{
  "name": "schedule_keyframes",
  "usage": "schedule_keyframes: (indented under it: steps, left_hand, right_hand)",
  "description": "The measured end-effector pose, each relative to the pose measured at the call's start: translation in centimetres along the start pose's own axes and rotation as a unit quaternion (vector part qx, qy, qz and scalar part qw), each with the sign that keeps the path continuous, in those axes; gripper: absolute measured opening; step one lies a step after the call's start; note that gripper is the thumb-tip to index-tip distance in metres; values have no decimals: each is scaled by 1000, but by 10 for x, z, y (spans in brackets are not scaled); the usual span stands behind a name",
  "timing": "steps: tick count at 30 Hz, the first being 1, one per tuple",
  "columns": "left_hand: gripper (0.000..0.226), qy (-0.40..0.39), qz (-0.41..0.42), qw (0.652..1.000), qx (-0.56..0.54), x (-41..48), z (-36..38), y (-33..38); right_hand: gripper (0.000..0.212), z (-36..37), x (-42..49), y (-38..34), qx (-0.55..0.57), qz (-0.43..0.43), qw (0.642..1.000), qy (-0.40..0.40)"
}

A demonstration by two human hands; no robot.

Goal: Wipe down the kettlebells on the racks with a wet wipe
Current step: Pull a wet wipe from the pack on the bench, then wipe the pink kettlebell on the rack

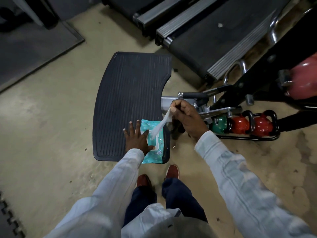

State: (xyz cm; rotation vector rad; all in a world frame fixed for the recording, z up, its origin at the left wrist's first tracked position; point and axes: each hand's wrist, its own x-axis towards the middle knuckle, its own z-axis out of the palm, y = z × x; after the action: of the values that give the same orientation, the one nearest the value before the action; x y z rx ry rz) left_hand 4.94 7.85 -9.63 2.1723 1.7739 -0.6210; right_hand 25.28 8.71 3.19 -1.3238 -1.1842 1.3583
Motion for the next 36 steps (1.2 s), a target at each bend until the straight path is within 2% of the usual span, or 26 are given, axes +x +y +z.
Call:
schedule_keyframes:
  steps: [4,8,10,12,14,16,18,20,21,22,24,26,27,29,31,32,33,36]
  left_hand:
    - [91,-3,2,999,-32,-3,-13,-6]
    - [67,62,3,983,-172,-17,-76,-6]
    - [59,81,23,938,-337,-30,-115,-2]
    - [50,55,93,877,-468,-45,-152,2]
    - [51,6,181,838,-516,-56,-178,7]
    - [59,-61,250,823,-506,-72,-199,16]
    - [55,-117,293,809,-497,-82,-207,29]
    - [33,-121,289,796,-518,-84,-205,42]
    - [20,-93,282,806,-511,-86,-205,46]
    - [14,-60,286,822,-488,-85,-204,52]
    - [17,-37,280,831,-479,-85,-203,65]
    - [12,-52,258,803,-534,-94,-210,81]
    - [8,-75,231,774,-585,-99,-213,91]
    - [4,-132,183,708,-669,-103,-219,106]
    - [14,-175,168,679,-693,-105,-227,118]
    - [15,-192,171,678,-689,-106,-230,124]
    - [17,-201,171,673,-691,-107,-232,131]
    - [19,-219,172,649,-708,-115,-239,158]
  right_hand:
    - [14,-3,-9,-34,-3,-25,999,45]
    - [10,-4,-25,-58,-58,-28,993,97]
    - [6,-4,-34,-68,-90,-38,987,129]
    - [2,-5,-45,-83,-114,-52,979,158]
    - [1,-7,-48,-94,-115,-58,976,176]
    - [3,-10,-54,-110,-105,-63,974,192]
    - [9,-15,-60,-125,-103,-80,969,212]
    - [14,-23,-66,-135,-113,-97,961,234]
    - [14,-28,-71,-139,-119,-100,957,246]
    - [13,-33,-77,-142,-124,-102,953,259]
    - [12,-41,-92,-147,-132,-109,945,278]
    - [8,-52,-113,-153,-126,-112,941,292]
    - [6,-56,-125,-153,-113,-108,948,276]
    - [8,-65,-149,-153,-77,-74,976,189]
    - [16,-74,-167,-150,-71,15,995,67]
    - [19,-81,-173,-145,-80,55,994,43]
    - [20,-89,-177,-141,-81,66,993,60]
    - [26,-124,-181,-125,-55,16,970,236]
